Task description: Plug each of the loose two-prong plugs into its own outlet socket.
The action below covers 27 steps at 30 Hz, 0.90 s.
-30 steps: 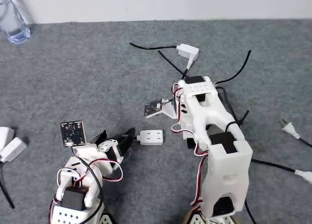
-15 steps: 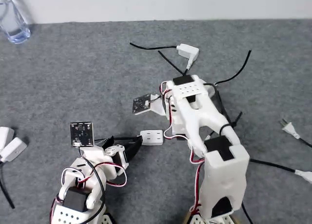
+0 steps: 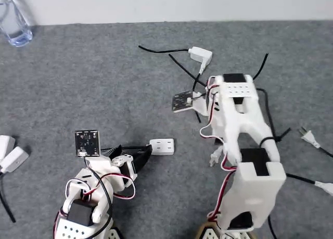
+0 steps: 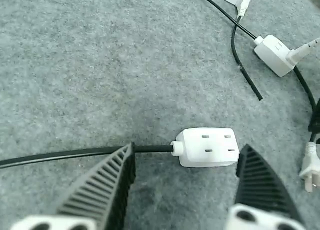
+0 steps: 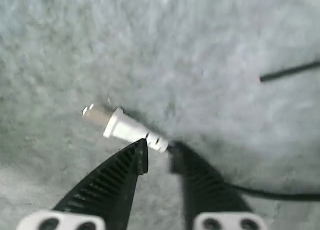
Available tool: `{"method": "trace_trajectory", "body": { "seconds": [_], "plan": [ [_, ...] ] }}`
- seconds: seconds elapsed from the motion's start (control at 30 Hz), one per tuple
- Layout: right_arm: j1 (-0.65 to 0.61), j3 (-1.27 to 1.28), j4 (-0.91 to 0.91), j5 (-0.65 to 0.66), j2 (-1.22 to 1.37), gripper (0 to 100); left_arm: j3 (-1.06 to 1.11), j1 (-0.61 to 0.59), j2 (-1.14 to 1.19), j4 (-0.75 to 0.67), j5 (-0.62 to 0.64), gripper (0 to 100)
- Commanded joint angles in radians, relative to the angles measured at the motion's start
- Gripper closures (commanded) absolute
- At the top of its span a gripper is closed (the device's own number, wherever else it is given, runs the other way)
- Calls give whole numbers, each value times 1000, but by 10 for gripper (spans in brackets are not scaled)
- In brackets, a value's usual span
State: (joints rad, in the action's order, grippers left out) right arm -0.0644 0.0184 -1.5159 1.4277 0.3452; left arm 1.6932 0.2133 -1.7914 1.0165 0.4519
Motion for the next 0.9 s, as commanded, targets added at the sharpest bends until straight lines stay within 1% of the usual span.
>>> {"method": "trace_trajectory", "body": {
  "seconds": [0.0, 0.07, 0.23, 0.37, 0.43, 0.53, 0.73, 0.87],
  "plan": [
    [42, -51, -48, 25, -53, 798, -8, 9, -6, 0, -2, 689],
    [54, -49, -90, 86, -53, 810, -8, 9, -6, 0, -2, 689],
    [71, -46, -271, 278, -54, 840, -8, 9, -6, 0, -2, 689],
    [70, 20, -271, 347, -45, 842, -8, 9, -6, 0, -2, 689],
    [62, 60, -237, 371, -39, 843, -8, 9, -6, 0, -2, 689],
    [42, 91, -168, 351, -24, 843, -8, 9, -6, 2, -2, 689],
    [-33, 84, -142, 319, 19, 843, -8, 9, -6, 2, -2, 689],
    [-85, 84, -67, 258, 27, 843, -8, 11, -6, 2, -2, 689]
  ]
}}
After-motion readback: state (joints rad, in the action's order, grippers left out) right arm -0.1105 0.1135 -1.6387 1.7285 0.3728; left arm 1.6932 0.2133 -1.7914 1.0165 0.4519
